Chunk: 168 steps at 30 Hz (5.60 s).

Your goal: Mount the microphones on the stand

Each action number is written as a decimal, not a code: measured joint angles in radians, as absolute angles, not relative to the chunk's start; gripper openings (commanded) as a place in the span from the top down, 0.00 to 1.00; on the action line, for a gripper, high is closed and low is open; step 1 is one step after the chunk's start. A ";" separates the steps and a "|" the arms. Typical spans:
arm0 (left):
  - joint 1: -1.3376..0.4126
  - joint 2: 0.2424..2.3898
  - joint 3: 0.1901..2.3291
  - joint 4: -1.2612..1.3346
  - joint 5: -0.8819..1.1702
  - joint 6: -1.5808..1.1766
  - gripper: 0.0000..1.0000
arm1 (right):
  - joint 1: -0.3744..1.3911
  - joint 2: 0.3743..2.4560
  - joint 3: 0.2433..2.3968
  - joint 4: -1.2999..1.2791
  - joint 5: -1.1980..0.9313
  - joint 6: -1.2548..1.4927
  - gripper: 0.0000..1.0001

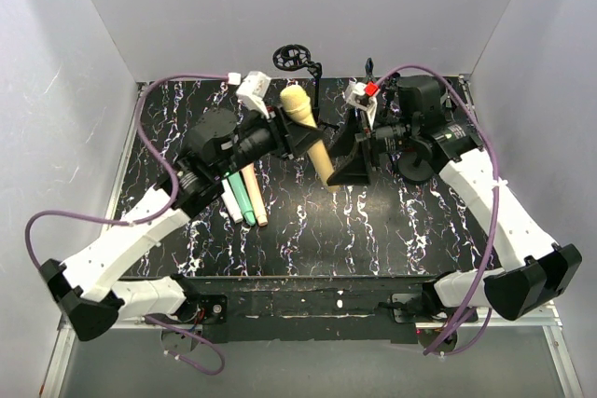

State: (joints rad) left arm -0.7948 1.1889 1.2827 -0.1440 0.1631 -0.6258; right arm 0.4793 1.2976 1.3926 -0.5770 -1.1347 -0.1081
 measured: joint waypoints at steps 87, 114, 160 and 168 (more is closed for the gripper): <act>-0.789 0.800 1.262 -0.267 0.055 -0.388 1.00 | 0.381 1.385 1.099 -0.003 -1.120 -0.197 0.99; -0.789 1.011 1.372 -0.187 0.194 -0.425 1.00 | 0.311 1.070 0.865 -0.246 -1.034 -0.377 0.27; -0.788 1.150 1.147 -0.203 0.168 -0.198 0.55 | 0.078 0.732 0.507 -0.249 -0.968 -0.192 0.17; -0.788 1.145 1.148 -0.226 0.133 -0.244 0.10 | 0.038 0.693 0.445 -0.207 -0.982 -0.152 0.16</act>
State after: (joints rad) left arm -0.7876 1.1450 1.1484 -0.2264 0.1333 -0.2436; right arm 0.0383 0.6933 0.4454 -0.2066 -0.9825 -0.1520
